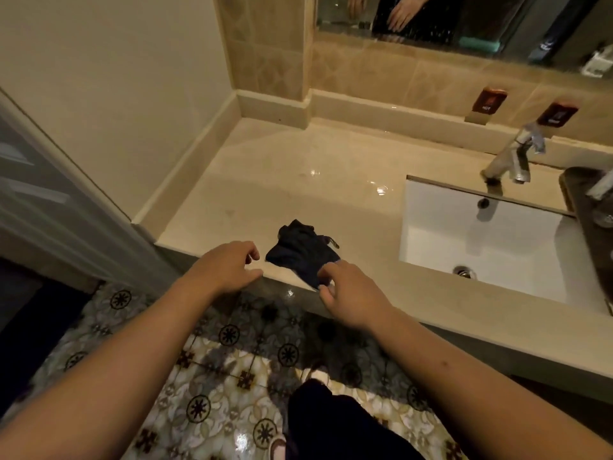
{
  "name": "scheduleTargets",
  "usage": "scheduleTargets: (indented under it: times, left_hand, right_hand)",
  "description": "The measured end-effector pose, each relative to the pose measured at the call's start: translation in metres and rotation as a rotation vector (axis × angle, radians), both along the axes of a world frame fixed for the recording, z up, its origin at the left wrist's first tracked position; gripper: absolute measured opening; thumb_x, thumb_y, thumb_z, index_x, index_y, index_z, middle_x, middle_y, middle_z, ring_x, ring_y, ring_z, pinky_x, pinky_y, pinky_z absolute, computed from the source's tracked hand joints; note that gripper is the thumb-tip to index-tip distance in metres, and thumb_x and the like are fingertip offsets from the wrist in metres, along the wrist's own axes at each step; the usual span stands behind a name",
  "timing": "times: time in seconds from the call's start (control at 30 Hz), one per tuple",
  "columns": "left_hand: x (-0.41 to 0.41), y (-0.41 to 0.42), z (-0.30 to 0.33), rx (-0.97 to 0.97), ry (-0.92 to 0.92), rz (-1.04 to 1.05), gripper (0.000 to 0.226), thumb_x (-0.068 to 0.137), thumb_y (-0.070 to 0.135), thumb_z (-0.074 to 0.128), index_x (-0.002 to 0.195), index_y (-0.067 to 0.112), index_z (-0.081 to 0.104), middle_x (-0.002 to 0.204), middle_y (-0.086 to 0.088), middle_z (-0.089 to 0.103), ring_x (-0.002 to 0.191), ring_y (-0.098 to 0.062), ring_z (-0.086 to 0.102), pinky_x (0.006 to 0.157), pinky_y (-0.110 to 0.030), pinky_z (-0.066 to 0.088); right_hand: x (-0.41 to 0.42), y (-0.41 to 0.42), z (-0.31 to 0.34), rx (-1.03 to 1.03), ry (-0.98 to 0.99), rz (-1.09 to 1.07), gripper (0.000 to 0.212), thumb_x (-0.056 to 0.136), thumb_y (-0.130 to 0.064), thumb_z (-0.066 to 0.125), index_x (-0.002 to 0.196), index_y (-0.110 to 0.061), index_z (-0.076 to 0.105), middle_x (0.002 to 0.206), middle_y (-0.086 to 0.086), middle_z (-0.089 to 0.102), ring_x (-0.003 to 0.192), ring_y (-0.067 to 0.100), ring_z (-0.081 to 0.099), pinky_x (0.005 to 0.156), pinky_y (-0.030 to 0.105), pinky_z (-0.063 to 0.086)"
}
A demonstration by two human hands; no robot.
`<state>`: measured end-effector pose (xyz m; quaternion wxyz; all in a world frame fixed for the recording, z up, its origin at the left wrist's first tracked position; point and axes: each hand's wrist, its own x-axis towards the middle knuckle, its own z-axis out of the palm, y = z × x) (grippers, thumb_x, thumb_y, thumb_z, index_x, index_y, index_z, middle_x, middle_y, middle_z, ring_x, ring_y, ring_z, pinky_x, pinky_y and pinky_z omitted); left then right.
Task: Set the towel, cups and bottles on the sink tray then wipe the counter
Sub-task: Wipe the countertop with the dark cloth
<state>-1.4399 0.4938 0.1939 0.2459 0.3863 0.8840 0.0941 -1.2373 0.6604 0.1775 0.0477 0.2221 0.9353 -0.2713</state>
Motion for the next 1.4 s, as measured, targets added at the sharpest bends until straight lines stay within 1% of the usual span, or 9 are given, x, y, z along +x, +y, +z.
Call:
scheduleTargets:
  times: [0.1, 0.2, 0.43, 0.6, 0.77, 0.93, 1.07, 1.27, 1.4]
  left_hand:
    - [-0.015, 0.014, -0.012, -0.032, -0.016, 0.026, 0.048, 0.087, 0.043, 0.068, 0.13, 0.026, 0.053, 0.127, 0.0, 0.059, 0.108, -0.02, 0.061, 0.087, -0.034, 0.049]
    - [-0.033, 0.022, -0.024, -0.098, 0.051, 0.014, 0.064, 0.085, 0.045, 0.072, 0.139, 0.023, 0.045, 0.137, -0.004, 0.053, 0.123, -0.025, 0.053, 0.098, -0.039, 0.048]
    - [-0.077, 0.042, -0.045, -0.26, 0.089, -0.052, 0.124, 0.06, 0.072, 0.078, 0.157, 0.022, 0.02, 0.162, -0.003, 0.022, 0.149, -0.025, 0.021, 0.114, -0.049, 0.035]
    - [-0.093, 0.071, -0.069, -0.289, 0.122, -0.115, 0.142, 0.046, 0.088, 0.067, 0.157, 0.028, 0.005, 0.166, -0.001, 0.003, 0.154, -0.027, -0.001, 0.117, -0.064, 0.02]
    - [-0.115, 0.107, -0.09, -0.373, 0.193, -0.27, 0.172, 0.012, 0.105, 0.045, 0.155, 0.029, -0.013, 0.166, -0.003, -0.013, 0.152, -0.034, -0.013, 0.111, -0.074, 0.016]
    - [-0.145, 0.136, -0.106, -0.315, 0.189, -0.354, 0.181, -0.004, 0.106, 0.038, 0.148, 0.036, -0.03, 0.16, 0.004, -0.033, 0.148, -0.034, -0.027, 0.107, -0.079, 0.004]
    - [-0.176, 0.146, -0.115, -0.255, 0.207, -0.34, 0.182, -0.006, 0.107, 0.034, 0.147, 0.035, -0.035, 0.162, 0.002, -0.031, 0.148, -0.035, -0.028, 0.106, -0.079, 0.0]
    - [-0.194, 0.142, -0.12, -0.157, 0.217, -0.38, 0.179, 0.008, 0.111, 0.032, 0.159, 0.022, -0.002, 0.167, -0.005, 0.001, 0.152, -0.038, -0.01, 0.103, -0.082, 0.004]
    - [-0.214, 0.129, -0.122, -0.15, 0.198, -0.335, 0.179, 0.011, 0.111, 0.033, 0.157, 0.021, -0.016, 0.167, -0.002, -0.013, 0.152, -0.026, -0.021, 0.108, -0.077, 0.002]
  right_hand:
    - [-0.038, 0.008, -0.026, 0.003, 0.074, 0.032, 0.035, 0.096, -0.03, 0.055, 0.128, -0.016, 0.057, 0.133, 0.006, 0.054, 0.124, 0.025, 0.048, 0.1, 0.039, 0.044]
    - [-0.079, 0.014, -0.05, 0.056, 0.104, 0.114, 0.053, 0.099, -0.032, 0.051, 0.147, -0.011, 0.045, 0.156, 0.013, 0.039, 0.147, 0.031, 0.026, 0.12, 0.038, 0.02]
    - [-0.124, 0.019, -0.086, 0.138, 0.059, 0.283, 0.065, 0.1, -0.048, 0.042, 0.157, -0.019, 0.03, 0.167, 0.011, 0.017, 0.155, 0.032, 0.006, 0.122, 0.05, 0.002]
    - [-0.121, 0.02, -0.101, 0.143, 0.165, 0.122, 0.066, 0.095, -0.05, 0.05, 0.152, -0.018, 0.039, 0.156, 0.009, 0.042, 0.148, 0.032, 0.031, 0.122, 0.051, 0.015]
    - [-0.113, 0.017, -0.114, 0.157, 0.118, -0.05, 0.065, 0.099, -0.053, 0.042, 0.155, -0.019, 0.034, 0.163, 0.005, 0.03, 0.154, 0.024, 0.016, 0.125, 0.047, 0.005]
    - [-0.106, 0.02, -0.11, 0.215, 0.027, -0.152, 0.069, 0.099, -0.058, 0.038, 0.157, -0.021, 0.031, 0.165, 0.002, 0.026, 0.155, 0.021, 0.011, 0.123, 0.044, 0.006]
    - [-0.09, 0.026, -0.107, 0.247, -0.067, -0.264, 0.068, 0.101, -0.056, 0.036, 0.159, -0.023, 0.026, 0.167, 0.0, 0.021, 0.155, 0.018, 0.008, 0.125, 0.044, 0.005]
    - [-0.077, 0.049, -0.104, 0.272, -0.129, -0.505, 0.066, 0.102, -0.054, 0.027, 0.159, -0.02, 0.028, 0.167, 0.002, 0.021, 0.155, 0.019, 0.01, 0.124, 0.048, 0.009]
    - [-0.092, 0.078, -0.101, 0.25, -0.153, -0.698, 0.067, 0.1, -0.051, 0.029, 0.159, -0.017, 0.027, 0.166, 0.007, 0.022, 0.155, 0.022, 0.01, 0.124, 0.048, 0.012]
